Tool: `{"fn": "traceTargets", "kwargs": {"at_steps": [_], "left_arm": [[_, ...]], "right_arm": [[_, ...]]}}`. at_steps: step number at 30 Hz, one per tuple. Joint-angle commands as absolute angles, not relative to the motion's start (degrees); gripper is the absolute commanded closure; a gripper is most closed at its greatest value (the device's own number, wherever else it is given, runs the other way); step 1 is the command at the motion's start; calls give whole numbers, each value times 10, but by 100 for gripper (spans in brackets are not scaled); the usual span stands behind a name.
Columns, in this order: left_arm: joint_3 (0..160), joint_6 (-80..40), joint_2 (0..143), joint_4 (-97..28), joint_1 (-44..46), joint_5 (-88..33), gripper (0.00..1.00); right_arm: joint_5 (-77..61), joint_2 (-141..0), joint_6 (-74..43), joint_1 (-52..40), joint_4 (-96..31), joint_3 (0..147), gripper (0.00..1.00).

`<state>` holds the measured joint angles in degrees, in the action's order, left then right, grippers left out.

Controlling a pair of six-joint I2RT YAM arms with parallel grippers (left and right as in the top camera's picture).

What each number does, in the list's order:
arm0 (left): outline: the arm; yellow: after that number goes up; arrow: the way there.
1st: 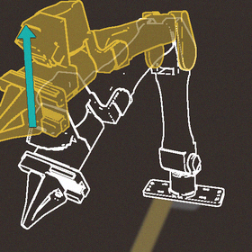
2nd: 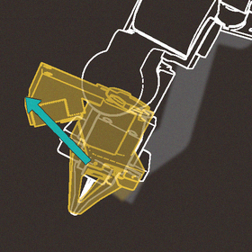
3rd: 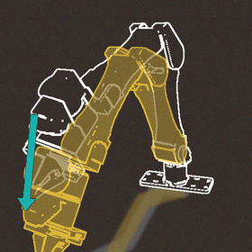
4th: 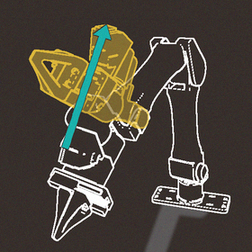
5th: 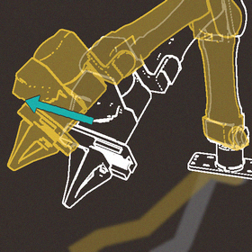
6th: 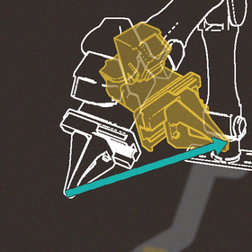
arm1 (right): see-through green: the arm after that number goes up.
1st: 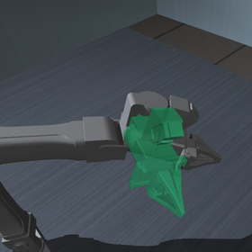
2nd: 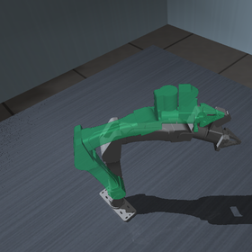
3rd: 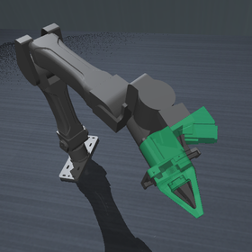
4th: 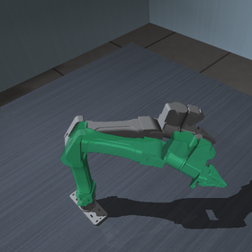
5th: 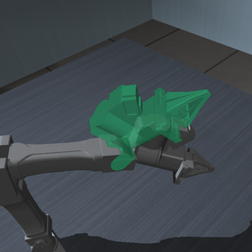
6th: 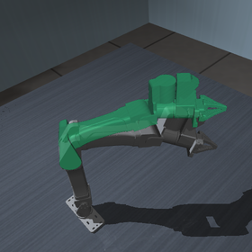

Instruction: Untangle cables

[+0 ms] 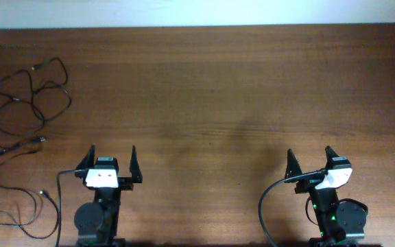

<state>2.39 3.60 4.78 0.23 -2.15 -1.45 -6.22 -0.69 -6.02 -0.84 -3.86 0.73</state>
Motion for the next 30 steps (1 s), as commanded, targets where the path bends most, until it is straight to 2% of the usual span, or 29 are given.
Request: {"fn": "traceTargets", "kwargs": {"at_steps": [1,4,30], "left_arm": [[5,49,4,-48,-8,9,1],[5,48,3,-48,17,12,1],[5,48,3,-48,17,13,1]], "right_arm": [[-59,-2,-64,-12,-40,3,1],[-59,-2,-64,-12,-40,3,1],[-59,-2,-64,-12,-40,3,1]]}}
